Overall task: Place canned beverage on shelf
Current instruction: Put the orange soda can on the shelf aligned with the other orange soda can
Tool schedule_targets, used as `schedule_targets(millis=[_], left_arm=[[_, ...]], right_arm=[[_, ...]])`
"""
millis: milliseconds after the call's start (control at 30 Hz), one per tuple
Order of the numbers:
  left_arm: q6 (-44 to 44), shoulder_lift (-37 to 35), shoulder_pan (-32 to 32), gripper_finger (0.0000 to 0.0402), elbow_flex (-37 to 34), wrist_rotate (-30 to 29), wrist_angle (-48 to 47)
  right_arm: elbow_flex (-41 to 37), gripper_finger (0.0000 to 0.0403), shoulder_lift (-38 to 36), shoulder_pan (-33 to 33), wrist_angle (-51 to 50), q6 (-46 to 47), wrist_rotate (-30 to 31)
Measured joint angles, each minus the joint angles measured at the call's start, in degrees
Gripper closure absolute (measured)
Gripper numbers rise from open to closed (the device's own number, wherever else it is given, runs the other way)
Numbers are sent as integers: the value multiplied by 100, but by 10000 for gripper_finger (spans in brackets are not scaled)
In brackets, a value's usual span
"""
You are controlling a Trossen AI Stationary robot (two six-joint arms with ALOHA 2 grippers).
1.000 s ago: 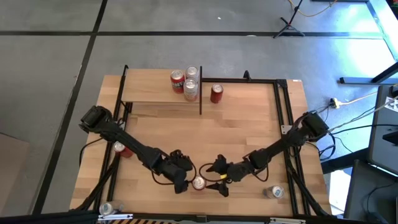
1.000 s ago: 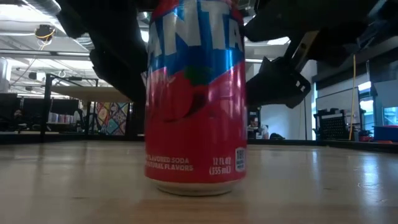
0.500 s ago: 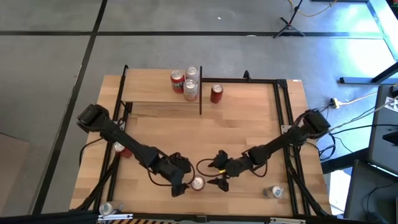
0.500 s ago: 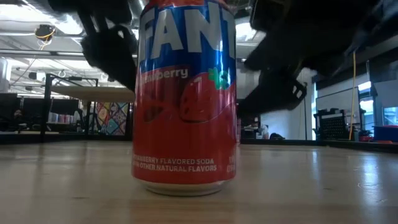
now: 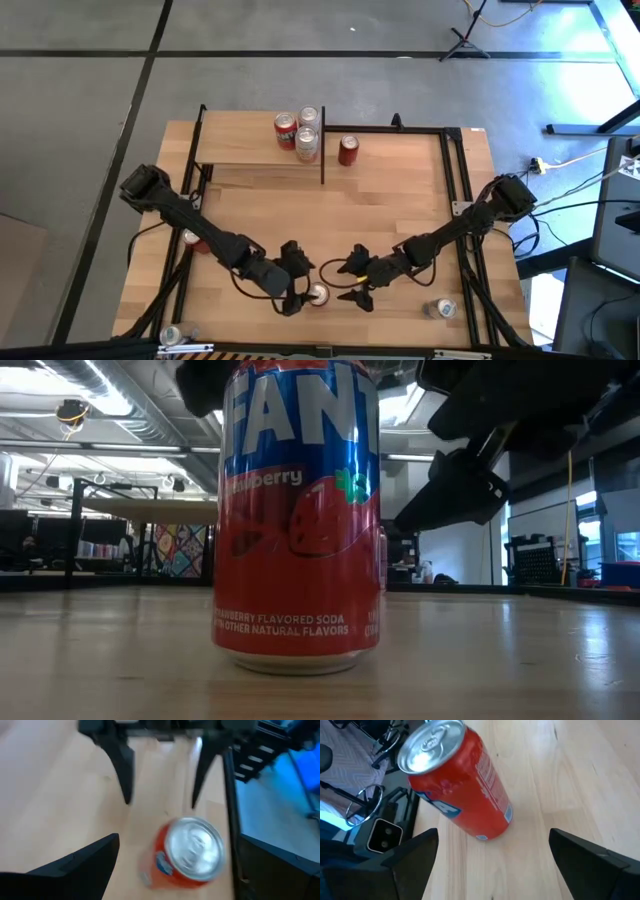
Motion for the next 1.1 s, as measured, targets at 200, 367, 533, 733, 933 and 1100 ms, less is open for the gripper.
schedule_targets(millis=[200,367,533,733,933,1100], left_arm=[[270,181,-94,10,9,-232,422],[345,402,-228,10,3,-509,631],[315,744,-276,10,2,-526,747],[181,1040,-339,13,2,-710,896],[73,1049,-374,43,2,-898,880],[3,1048,-352,80,2,-926,866]], right_arm=[[0,36,0,-10,-56,2,-7],[0,36,0,-10,-139,4,-12],[0,36,0,-10,-139,4,-7],[0,36,0,-10,-223,4,-7],[0,36,0,-10,-259,3,-9],[0,36,0,-10,-258,4,-10]])
